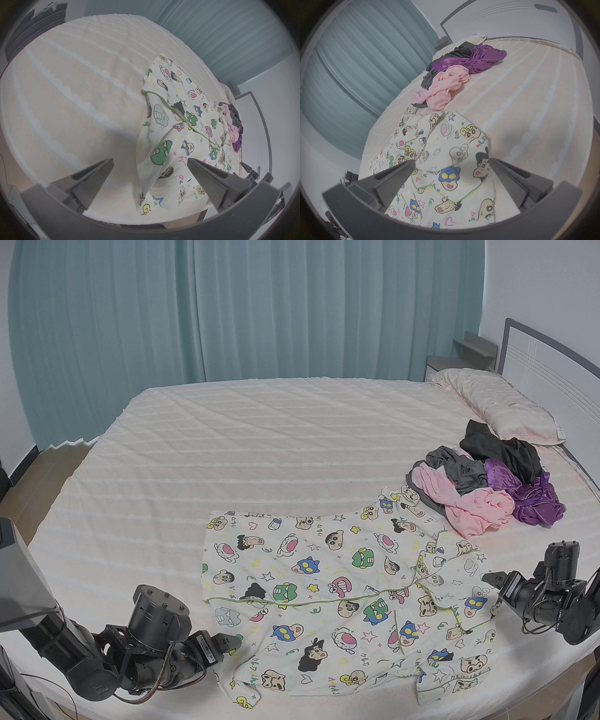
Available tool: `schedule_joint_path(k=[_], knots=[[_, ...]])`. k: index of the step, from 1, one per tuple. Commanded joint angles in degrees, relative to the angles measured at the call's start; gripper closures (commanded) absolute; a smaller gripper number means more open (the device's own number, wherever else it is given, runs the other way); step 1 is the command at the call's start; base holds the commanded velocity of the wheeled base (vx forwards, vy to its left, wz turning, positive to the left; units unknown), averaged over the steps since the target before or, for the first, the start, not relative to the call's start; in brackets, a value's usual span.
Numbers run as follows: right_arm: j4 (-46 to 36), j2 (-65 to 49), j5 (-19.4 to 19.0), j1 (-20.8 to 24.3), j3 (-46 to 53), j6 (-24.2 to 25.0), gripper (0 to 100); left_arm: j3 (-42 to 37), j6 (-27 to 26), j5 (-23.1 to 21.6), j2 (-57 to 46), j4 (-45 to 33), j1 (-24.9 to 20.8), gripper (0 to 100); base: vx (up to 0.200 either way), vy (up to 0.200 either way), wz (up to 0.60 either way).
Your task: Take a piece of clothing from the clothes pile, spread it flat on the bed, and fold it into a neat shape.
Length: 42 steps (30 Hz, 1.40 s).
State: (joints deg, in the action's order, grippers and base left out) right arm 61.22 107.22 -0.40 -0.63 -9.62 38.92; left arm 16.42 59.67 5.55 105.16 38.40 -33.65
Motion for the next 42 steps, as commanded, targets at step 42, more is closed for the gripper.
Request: schedule_joint_path(k=[42], knots=[[0.0, -3.7, 0.9, 4.6, 2.2, -0.6, 0, -0.5, 1.4, -2.4, -0.5, 0.4, -1.6, 0, -0.043, 0.0, 0.0]])
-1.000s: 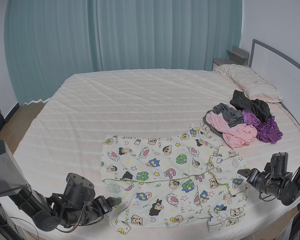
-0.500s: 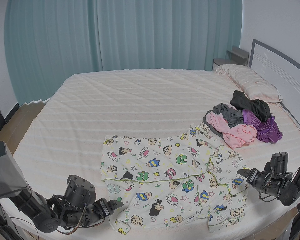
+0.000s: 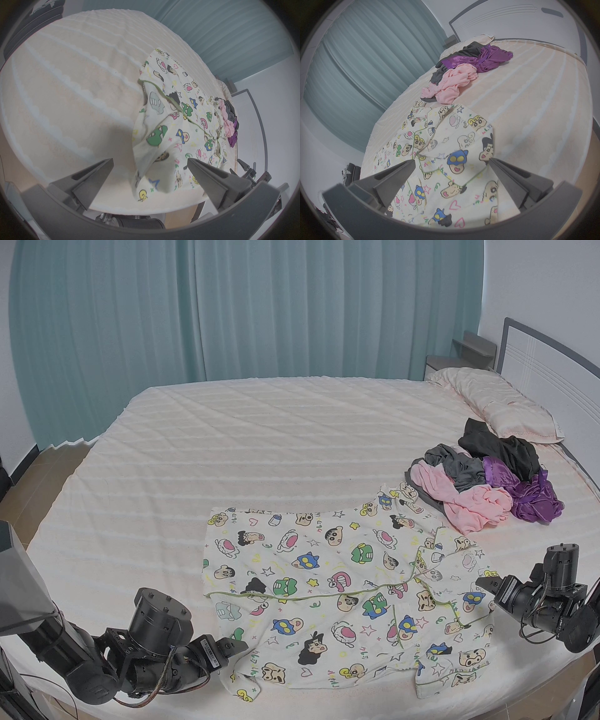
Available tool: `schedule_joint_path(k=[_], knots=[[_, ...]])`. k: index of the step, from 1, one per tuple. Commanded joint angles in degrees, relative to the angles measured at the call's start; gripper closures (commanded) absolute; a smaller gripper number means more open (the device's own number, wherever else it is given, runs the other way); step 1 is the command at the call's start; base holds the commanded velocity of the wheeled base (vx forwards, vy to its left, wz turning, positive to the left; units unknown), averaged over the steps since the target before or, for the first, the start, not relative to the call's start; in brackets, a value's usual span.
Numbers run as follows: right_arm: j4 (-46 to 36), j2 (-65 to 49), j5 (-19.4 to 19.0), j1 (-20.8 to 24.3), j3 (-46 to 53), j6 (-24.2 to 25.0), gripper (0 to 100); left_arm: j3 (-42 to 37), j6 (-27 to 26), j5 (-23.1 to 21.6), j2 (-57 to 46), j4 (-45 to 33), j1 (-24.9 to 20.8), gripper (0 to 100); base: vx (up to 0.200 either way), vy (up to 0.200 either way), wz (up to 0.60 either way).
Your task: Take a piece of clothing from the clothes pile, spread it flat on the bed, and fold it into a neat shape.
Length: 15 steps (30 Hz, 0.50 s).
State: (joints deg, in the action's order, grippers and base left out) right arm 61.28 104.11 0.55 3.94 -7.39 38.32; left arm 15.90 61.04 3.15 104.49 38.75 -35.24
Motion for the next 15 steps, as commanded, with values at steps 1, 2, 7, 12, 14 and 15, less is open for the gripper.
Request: schedule_joint_path(k=[1, 2, 7, 12, 14, 15], knots=[[0.0, -0.6, 0.0, 0.0, 0.0, 0.0, 0, 0.0, 0.0, 0.0, 0.2, 0.0, 0.0, 0, -0.2, 0.0, 0.0], [0.0, -0.6, 0.0, 0.0, 0.0, 0.0, 0, 0.0, 0.0, 0.0, 0.2, 0.0, 0.0, 0, -0.2, 0.0, 0.0], [0.0, -0.5, 0.0, 0.0, 0.1, 0.0, 0, 0.0, 0.0, 0.0, 0.2, 0.0, -0.1, 0, -0.2, 0.0, 0.0], [0.0, -0.6, 0.1, 1.1, 0.8, -0.1, 0, 0.1, 0.0, 0.1, 0.1, 0.0, 0.0, 0, -0.08, 0.0, 0.0], [0.0, -0.7, 0.1, 1.5, 1.1, -0.1, 0, 0.2, 0.0, 0.1, 0.1, 0.0, -0.1, 0, 0.0, 0.0, 0.0], [0.0, -0.7, 0.1, 2.1, 1.6, -0.1, 0, 0.2, -0.1, 0.1, 0.1, 0.0, -0.1, 0, 0.0, 0.0, 0.0]])
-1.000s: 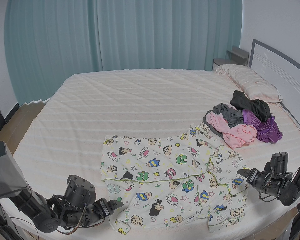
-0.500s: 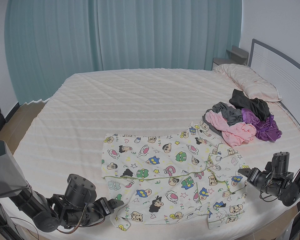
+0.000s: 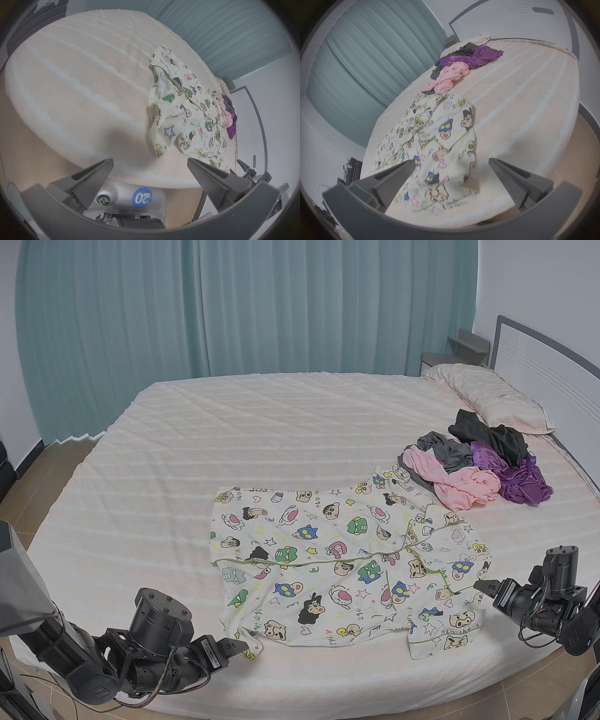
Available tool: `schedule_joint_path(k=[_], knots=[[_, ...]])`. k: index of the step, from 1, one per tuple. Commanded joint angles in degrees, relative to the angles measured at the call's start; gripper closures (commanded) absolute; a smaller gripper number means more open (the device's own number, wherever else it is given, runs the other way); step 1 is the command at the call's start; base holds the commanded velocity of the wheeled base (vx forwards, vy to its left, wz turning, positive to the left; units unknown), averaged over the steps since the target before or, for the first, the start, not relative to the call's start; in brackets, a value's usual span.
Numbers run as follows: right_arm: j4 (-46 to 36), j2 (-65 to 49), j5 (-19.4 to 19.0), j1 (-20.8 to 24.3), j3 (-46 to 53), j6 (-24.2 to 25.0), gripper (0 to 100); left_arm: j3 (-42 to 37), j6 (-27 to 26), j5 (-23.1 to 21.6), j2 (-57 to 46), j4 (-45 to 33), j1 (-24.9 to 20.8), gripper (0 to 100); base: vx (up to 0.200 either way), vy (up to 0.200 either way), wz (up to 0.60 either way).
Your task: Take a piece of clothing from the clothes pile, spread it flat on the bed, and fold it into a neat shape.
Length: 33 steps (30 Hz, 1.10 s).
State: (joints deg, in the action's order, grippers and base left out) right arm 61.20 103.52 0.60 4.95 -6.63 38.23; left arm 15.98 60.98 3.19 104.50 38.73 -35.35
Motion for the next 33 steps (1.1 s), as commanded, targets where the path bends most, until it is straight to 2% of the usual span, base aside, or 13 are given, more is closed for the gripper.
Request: schedule_joint_path(k=[1, 19, 21, 31, 32, 33], knots=[[0.1, 0.0, 0.0, 1.3, 1.0, 0.0, 0, 0.1, -0.1, 0.1, 0.1, 0.0, 0.0, 0, 0.0, 0.0, 0.0], [0.1, 0.6, -0.3, 3.4, 2.3, -0.1, 0, 4.1, 0.3, 0.1, 1.6, 0.1, 1.0, 0, 0.0, 0.0, 0.0], [0.1, 0.5, -0.4, 3.5, 2.2, -0.1, 0, 7.0, 0.3, 0.1, 3.6, 0.0, 2.8, 0, 0.0, 0.0, 0.0], [0.1, 0.6, -0.5, 3.8, 2.2, -0.1, 0, 12.8, 0.3, 2.3, 9.8, 0.1, 6.3, 0, 0.0, 0.0, 0.0], [0.1, 0.6, -0.6, 3.8, 2.2, -0.1, 0, 13.2, 0.3, 2.3, 10.6, 0.1, 6.8, 100, 0.0, 0.0, 0.0], [0.1, 0.7, -0.7, 3.8, 2.2, -0.1, 0, 13.4, 0.3, 2.4, 11.1, 0.1, 7.1, 100, 0.0, 0.0, 0.0]])
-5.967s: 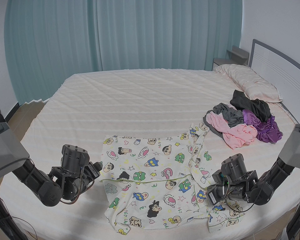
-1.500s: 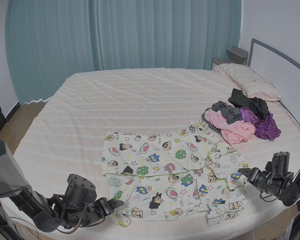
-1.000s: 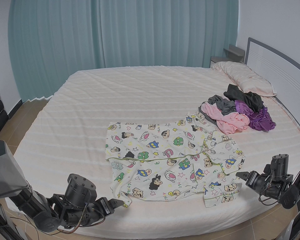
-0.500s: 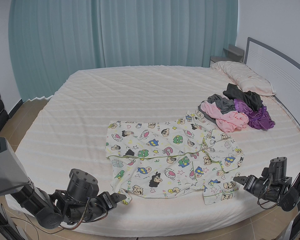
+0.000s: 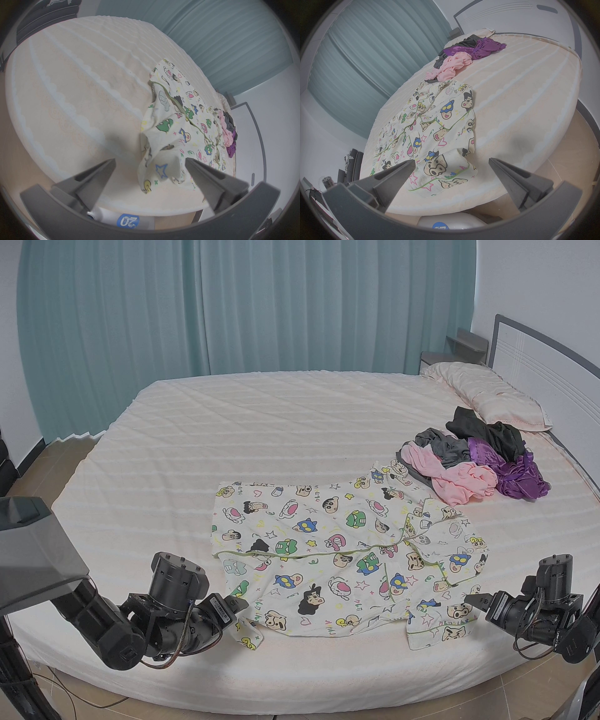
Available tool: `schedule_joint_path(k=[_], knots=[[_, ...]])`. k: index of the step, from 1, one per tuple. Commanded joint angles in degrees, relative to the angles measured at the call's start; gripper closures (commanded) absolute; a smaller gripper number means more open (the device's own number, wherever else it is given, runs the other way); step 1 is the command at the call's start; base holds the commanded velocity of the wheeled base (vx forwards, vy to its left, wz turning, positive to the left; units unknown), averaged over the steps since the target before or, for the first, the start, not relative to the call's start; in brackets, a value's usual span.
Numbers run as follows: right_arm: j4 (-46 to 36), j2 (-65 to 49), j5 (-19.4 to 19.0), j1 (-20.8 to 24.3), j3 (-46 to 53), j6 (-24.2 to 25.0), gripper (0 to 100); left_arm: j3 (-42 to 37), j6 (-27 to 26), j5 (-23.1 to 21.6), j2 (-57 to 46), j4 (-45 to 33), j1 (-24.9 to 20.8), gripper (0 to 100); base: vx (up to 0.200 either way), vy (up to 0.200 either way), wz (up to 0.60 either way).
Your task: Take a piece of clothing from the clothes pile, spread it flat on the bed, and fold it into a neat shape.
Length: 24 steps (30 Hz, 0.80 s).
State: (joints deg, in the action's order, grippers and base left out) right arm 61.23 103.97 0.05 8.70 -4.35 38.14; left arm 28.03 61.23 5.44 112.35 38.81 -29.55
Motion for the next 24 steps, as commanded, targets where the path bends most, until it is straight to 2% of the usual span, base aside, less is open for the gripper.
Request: schedule_joint_path(k=[1, 5, 13, 16, 17, 18, 24], knots=[[0.0, 0.3, -0.1, 0.1, 0.0, 0.1, 0, 1.4, 0.0, 0.2, 3.4, 0.0, 1.5, 100, 0.0, 0.0, 0.0], [0.0, 0.6, -0.1, 0.1, 0.0, 0.2, 0, 1.0, 0.0, 0.4, 3.0, -0.1, 2.2, 100, 0.0, 0.0, 0.0], [0.0, 1.0, 0.0, 0.0, 0.0, 0.1, 0, 1.5, -1.0, 0.6, -5.6, -0.8, 6.3, 100, 0.0, 0.0, 0.0], [0.0, 1.1, 0.0, 0.1, 0.0, 0.1, 0, 2.0, -3.7, 0.5, -7.8, -2.0, 7.6, 100, 0.0, 0.0, 0.0], [0.0, 1.1, -0.1, 0.1, 0.0, 0.2, 0, 3.0, -7.7, 0.5, -9.2, -4.5, 8.8, 100, 0.0, 0.0, 0.0], [0.0, 1.1, 0.0, 0.1, 0.1, 0.3, 0, 3.8, -9.5, 0.5, -9.5, -6.1, 9.5, 100, 0.0, 0.0, 0.0], [0.0, 1.1, 0.0, 0.1, 0.5, 0.3, 0, 8.6, -13.3, 0.5, -9.4, -11.0, 12.9, 100, 0.0, 0.0, 0.0]])
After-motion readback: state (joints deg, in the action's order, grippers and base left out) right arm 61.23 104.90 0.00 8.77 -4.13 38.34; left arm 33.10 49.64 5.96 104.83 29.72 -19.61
